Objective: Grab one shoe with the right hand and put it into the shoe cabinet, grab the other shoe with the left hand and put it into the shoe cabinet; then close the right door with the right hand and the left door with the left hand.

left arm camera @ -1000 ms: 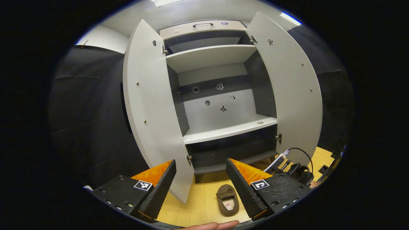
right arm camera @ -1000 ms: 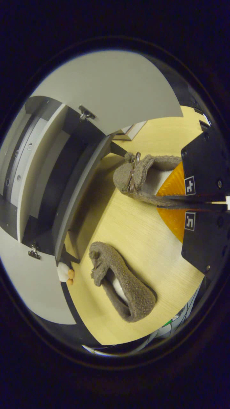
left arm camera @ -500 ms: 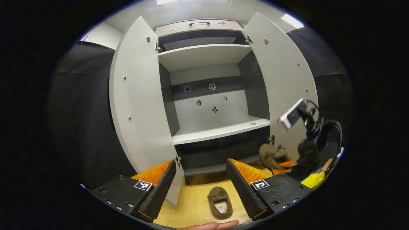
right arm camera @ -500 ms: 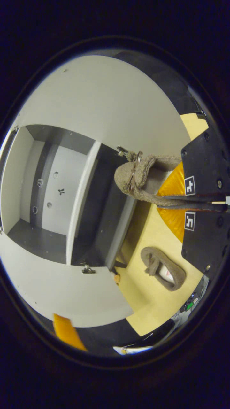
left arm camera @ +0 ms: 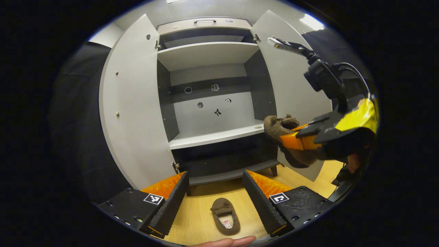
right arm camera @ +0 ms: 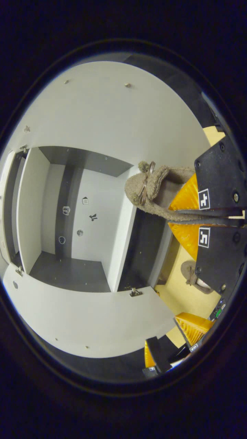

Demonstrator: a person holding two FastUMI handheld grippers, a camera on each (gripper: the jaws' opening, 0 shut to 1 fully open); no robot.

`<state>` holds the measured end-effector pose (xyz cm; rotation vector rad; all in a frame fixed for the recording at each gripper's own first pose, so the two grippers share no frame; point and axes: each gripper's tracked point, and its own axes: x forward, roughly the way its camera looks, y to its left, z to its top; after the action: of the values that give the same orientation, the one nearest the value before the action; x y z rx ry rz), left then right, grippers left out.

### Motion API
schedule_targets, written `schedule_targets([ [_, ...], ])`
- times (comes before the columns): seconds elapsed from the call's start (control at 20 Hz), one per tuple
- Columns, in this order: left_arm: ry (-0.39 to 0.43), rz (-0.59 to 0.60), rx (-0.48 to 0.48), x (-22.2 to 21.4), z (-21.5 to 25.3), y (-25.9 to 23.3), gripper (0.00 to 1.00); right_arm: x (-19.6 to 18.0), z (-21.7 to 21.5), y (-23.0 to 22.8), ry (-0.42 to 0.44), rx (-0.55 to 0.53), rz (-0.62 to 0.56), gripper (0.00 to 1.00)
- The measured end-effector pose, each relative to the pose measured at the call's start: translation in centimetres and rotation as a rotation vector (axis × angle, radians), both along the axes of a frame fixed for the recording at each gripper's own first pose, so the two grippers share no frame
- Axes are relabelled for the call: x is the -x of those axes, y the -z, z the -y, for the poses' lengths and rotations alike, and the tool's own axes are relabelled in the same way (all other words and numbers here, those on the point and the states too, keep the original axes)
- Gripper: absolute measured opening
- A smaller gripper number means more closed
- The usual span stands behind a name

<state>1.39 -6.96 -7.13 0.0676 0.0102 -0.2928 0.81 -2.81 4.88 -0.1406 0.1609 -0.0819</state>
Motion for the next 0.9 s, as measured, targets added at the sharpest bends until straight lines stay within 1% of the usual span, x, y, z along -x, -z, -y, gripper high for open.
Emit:
schedule_targets([
  [0.1,-0.006,-0.001,-0.009,0.3,-0.5,0.3,0.96,-1.9,0.6,-1.8,0.010,-0.001,0.005,0.06],
  [0.25,-0.031,-0.014,-0.017,1.0,-1.9,1.2,0.96,-6.3,1.3,-4.1,0.019,-0.016,-0.014,0.06],
  [0.35,-0.063,-0.035,-0.012,1.3,-3.3,1.9,0.96,-8.9,1.9,-6.0,0.037,0.009,-0.005,0.06],
  [0.5,-0.115,-0.064,-0.004,1.7,-5.4,2.8,0.97,-13.1,1.5,-9.0,0.022,0.064,0.022,0.06],
  [0.65,-0.163,-0.065,-0.014,2.3,-7.3,3.1,0.96,-17.9,1.2,-10.3,0.015,0.061,0.014,0.06],
  [0.75,-0.194,-0.073,-0.022,2.7,-8.3,3.4,0.96,-21.3,1.4,-10.6,0.029,0.046,-0.006,0.06],
  [0.9,-0.222,-0.094,-0.024,3.3,-9.0,4.0,0.97,-25.4,2.2,-10.3,0.050,0.064,-0.030,0.06],
])
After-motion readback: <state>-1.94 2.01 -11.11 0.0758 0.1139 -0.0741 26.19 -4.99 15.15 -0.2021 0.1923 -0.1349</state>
